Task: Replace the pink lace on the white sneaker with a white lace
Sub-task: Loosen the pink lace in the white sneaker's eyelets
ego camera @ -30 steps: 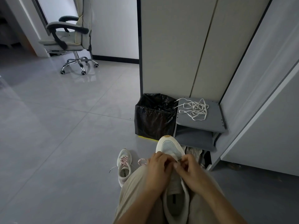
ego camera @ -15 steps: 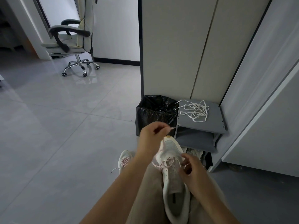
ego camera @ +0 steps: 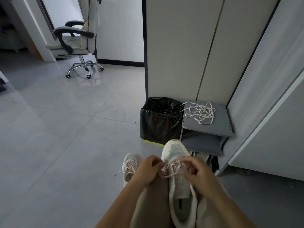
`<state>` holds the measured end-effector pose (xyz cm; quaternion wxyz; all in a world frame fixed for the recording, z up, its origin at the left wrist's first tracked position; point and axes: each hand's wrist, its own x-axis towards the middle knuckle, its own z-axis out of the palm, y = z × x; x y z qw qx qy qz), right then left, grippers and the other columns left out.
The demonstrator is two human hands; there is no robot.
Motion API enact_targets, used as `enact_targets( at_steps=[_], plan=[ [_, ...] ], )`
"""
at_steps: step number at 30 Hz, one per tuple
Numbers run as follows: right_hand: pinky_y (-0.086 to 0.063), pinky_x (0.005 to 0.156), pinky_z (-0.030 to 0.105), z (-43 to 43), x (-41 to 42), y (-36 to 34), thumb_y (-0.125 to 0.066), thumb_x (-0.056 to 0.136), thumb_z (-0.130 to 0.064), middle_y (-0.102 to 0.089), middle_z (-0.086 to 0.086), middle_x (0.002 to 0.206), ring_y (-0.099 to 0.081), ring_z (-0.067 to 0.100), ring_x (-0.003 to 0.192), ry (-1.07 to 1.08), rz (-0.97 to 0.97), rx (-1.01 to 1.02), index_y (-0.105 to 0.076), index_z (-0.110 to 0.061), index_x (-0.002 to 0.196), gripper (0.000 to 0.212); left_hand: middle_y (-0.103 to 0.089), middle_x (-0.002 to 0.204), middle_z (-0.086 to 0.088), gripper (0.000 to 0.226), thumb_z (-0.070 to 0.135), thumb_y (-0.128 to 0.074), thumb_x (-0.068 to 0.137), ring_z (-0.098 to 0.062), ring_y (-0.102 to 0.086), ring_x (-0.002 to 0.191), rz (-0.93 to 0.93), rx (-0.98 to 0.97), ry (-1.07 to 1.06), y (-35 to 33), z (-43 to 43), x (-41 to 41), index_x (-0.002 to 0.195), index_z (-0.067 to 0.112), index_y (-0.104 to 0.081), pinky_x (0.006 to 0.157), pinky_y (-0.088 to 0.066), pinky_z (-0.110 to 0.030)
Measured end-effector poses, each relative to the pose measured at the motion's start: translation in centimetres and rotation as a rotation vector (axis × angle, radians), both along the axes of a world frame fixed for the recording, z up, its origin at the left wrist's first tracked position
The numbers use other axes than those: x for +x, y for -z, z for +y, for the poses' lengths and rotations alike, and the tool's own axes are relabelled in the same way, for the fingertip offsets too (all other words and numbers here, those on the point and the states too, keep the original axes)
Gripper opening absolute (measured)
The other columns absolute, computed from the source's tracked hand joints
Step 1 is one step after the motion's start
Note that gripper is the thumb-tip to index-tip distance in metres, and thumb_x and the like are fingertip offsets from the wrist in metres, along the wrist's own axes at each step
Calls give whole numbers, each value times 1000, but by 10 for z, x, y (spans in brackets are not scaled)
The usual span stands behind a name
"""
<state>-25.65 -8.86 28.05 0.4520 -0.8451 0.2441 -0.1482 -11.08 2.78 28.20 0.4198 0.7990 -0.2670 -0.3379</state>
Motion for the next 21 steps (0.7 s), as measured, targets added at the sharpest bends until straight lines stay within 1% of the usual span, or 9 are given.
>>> enact_targets(
  at_steps=[2,4,6,8,10,13,17,19,21],
  plan=[
    [-38,72,10,12,10,11,-71,78,-20,-47,-15,106,-48,-5,95,-96,87,-465,-57,-32,103,32,-64,74,5,20,13,-49,94,-7,-58,68,55,-131,-51,2,0,-4,81,19,-62,69,-47,-17],
    [-34,62,7,14,14,15,-72,74,-19,-51,-8,95,-54,5,85,-82,43,-619,-57,-27,91,24,-65,72,3,25,6,-44,95,-10,-59,67,74,-178,-64,0,0,-1,81,17,-62,71,-49,-20],
    [-38,60,10,14,15,10,-62,84,-19,-52,-9,89,-53,4,78,50,-78,-435,-57,-22,85,6,-63,74,5,23,3,-43,95,-9,-57,68,24,-176,-108,1,1,3,87,13,-62,66,-46,-13],
    [-42,58,13,11,11,-1,-55,92,-13,-56,-4,77,-53,7,66,236,-208,68,-56,-17,83,10,-60,79,10,22,4,-43,94,-5,-53,73,-82,-150,-244,7,4,9,91,16,-60,63,-41,-8],
    [-40,44,14,-7,7,-8,-47,94,-7,-54,1,58,-48,9,50,550,-390,503,-53,-13,75,21,-61,89,6,21,5,-43,93,-5,-53,79,-126,-129,-335,10,7,10,93,18,-59,67,-40,-13],
    [-37,35,13,-36,1,-17,-42,93,-3,-53,6,54,-47,6,38,799,-528,865,-50,-8,72,23,-61,96,5,9,14,-52,92,-4,-54,85,-100,-103,-148,15,8,1,96,21,-57,77,-40,-15],
    [-38,45,24,-39,-5,-10,-39,91,2,-55,11,55,-47,17,51,646,-143,783,-55,0,71,26,-59,84,17,16,42,-65,82,-3,-55,84,-187,-63,69,21,2,-15,83,37,-50,92,-40,-29],
    [-36,44,21,-34,-6,-11,-44,91,-2,-56,9,58,-47,14,49,523,66,628,-61,1,74,24,-59,79,15,16,40,-64,83,-8,-56,82,-187,-68,50,20,-1,-16,77,37,-49,90,-42,-32],
    [-31,35,13,-31,-6,-15,-48,91,-7,-56,0,47,-44,5,37,433,212,467,-62,-2,69,27,-63,78,9,17,29,-64,86,-16,-61,81,-122,-104,30,20,-1,-13,75,34,-52,87,-48,-34]
  ],
)
